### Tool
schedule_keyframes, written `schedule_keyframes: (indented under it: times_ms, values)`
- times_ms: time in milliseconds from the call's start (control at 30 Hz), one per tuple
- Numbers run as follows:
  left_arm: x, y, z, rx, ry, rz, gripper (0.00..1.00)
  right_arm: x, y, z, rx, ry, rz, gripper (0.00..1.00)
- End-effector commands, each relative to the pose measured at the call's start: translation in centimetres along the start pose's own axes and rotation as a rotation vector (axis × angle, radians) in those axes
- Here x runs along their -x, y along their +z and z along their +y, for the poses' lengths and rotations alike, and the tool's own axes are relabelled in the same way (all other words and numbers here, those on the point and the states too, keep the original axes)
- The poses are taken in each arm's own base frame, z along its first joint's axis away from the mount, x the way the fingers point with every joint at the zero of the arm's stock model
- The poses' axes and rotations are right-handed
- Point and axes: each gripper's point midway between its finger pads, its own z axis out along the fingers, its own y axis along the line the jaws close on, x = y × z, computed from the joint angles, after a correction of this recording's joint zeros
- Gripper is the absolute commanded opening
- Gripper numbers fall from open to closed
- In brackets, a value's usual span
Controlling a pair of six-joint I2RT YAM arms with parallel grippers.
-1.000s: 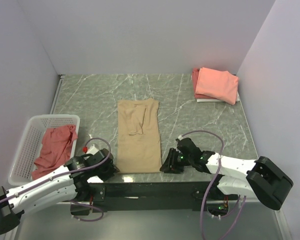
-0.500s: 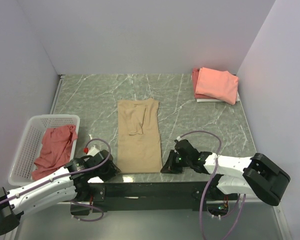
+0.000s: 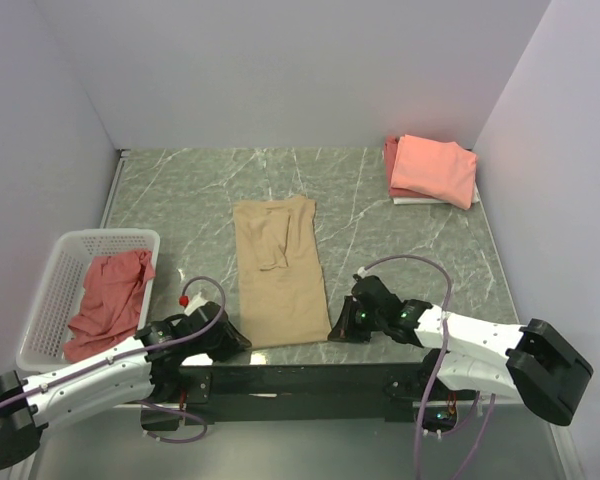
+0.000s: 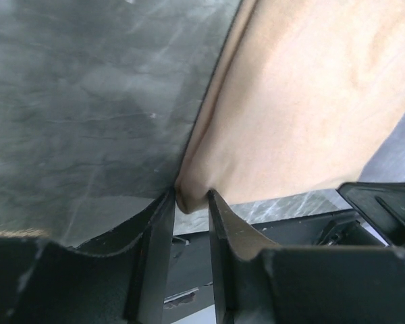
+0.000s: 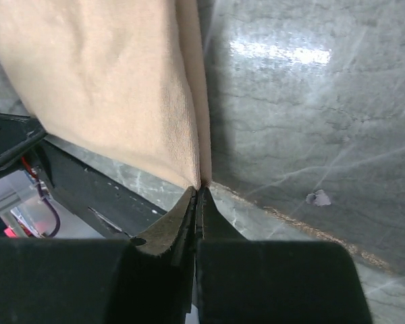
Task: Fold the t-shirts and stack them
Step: Fold the tshirt
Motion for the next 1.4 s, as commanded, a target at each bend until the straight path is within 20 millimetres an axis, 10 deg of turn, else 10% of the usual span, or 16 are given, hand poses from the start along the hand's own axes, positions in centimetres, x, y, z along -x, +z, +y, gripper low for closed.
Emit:
schedule_keyframes:
  times_ms: [0, 367, 600, 900, 1367]
  values:
    - [-0.5, 0.4, -0.2, -0.025, 0.018, 0.022, 0.33, 0.5, 0.1, 0.5, 0.001, -0.021, -0.01, 0.01]
    - [-0.1, 0.6, 1.4, 0.054, 0.009, -0.003, 0.3, 0.8, 0.0, 1.1, 0.009, -0.031, -0.013, 0.01]
    - [0.7, -0.4, -0.9, 0.021, 0.055, -0.034, 0.01, 1.7, -0.9, 2.2, 0.024, -0.064, -0.043, 0.0]
    - [2.0, -3.3, -5.0, -0.052, 0.09, -0.086, 0.0, 2.8, -2.7, 4.0, 0.041, -0.117, -0.077, 0.0]
    - [12.7, -5.4, -14.7, -0.151, 0.128, -0.257, 0.0, 14.0, -5.3, 10.6, 0.051, -0.168, -0.253, 0.0]
